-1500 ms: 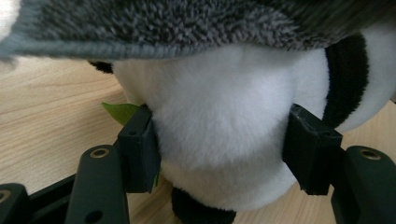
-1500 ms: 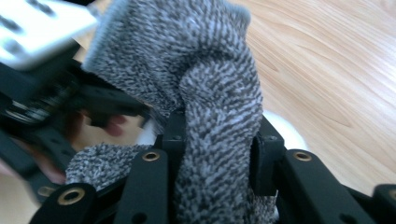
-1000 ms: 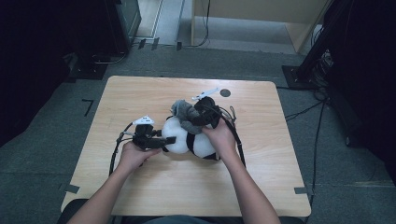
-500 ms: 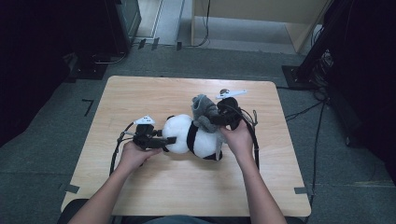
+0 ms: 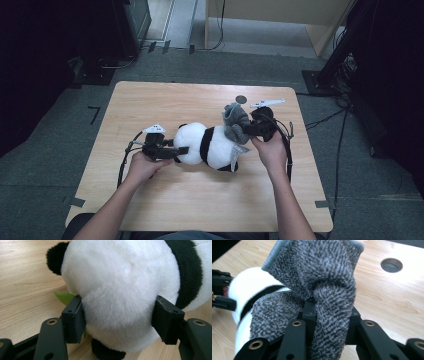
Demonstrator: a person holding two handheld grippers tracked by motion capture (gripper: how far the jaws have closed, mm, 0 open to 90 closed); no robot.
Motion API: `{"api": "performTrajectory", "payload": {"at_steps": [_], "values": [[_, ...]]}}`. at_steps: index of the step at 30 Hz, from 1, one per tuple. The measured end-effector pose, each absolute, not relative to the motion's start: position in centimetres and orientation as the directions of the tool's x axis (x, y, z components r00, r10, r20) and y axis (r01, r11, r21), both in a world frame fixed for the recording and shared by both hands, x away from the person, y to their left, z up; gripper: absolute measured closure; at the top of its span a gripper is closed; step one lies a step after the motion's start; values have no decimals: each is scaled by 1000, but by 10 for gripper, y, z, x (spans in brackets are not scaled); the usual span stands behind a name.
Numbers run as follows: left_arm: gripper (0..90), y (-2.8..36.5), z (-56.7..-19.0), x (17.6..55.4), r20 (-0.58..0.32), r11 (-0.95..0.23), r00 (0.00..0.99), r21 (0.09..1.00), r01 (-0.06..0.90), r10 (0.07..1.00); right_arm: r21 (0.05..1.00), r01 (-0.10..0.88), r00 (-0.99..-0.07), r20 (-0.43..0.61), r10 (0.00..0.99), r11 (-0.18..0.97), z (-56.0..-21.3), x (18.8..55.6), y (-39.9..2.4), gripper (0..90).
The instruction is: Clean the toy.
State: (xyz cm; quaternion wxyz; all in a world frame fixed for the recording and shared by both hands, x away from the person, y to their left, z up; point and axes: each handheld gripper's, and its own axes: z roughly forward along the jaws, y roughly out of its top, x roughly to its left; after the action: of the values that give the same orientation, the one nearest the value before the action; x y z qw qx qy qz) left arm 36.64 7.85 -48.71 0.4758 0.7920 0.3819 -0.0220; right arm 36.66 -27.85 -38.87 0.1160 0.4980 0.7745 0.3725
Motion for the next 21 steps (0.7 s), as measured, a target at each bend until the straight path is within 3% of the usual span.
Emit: {"api": "performTrajectory", "payload": {"at_steps": [5, 10, 15, 21], "values": [[349, 79, -488, 367, -400, -257, 707, 735, 628, 583, 684, 698, -463, 208, 862, 210, -387, 364, -290, 738], [349, 79, -488, 367, -402, -256, 707, 735, 628, 582, 725, 661, -501, 235, 833, 193, -363, 360, -283, 738], [348, 80, -489, 365, -393, -253, 716, 748, 614, 578, 754, 614, -589, 240, 772, 234, -343, 365, -247, 735], [347, 80, -489, 364, -386, -254, 720, 753, 607, 576, 744, 593, -669, 242, 703, 308, -346, 381, -185, 733]]}}
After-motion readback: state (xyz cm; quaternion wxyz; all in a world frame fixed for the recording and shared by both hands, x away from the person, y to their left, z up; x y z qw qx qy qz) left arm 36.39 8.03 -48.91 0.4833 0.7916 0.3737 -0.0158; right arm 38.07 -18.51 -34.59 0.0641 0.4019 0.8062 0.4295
